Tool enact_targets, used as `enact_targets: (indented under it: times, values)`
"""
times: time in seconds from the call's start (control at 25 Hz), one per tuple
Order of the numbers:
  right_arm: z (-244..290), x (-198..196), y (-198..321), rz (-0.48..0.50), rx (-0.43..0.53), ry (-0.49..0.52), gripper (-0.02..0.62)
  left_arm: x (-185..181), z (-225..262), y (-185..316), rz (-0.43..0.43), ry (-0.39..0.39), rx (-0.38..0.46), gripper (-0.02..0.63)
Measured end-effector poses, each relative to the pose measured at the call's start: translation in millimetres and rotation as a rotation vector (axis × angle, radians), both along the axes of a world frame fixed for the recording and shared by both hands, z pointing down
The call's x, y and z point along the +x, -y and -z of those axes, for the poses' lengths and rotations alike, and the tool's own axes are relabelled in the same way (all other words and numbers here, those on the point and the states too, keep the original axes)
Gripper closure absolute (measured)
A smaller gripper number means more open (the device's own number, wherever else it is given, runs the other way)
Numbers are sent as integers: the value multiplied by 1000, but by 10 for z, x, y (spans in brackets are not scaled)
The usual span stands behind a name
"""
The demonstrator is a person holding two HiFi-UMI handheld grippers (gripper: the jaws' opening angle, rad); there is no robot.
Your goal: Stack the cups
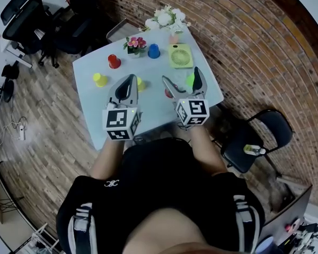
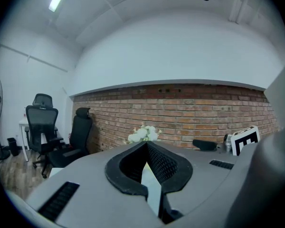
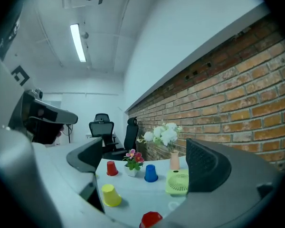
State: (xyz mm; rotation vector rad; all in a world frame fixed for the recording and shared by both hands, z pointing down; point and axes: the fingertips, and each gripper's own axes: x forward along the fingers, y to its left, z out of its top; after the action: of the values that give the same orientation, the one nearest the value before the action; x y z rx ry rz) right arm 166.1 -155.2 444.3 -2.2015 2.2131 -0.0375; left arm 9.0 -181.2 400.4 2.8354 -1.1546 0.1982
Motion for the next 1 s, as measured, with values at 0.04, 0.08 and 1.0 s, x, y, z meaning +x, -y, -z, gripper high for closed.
enact_targets:
  times: [0.04, 0.08, 1.0]
  values:
    - [-116, -13, 26, 10, -21, 21, 71, -17, -22, 13, 3, 2, -5, 603]
    - [-245, -25, 53, 19, -48, 38, 71, -30, -42, 26, 6, 5, -10, 603]
    - [-2670, 73, -36, 48, -613, 96, 183, -337, -236, 239, 123, 44, -45, 603]
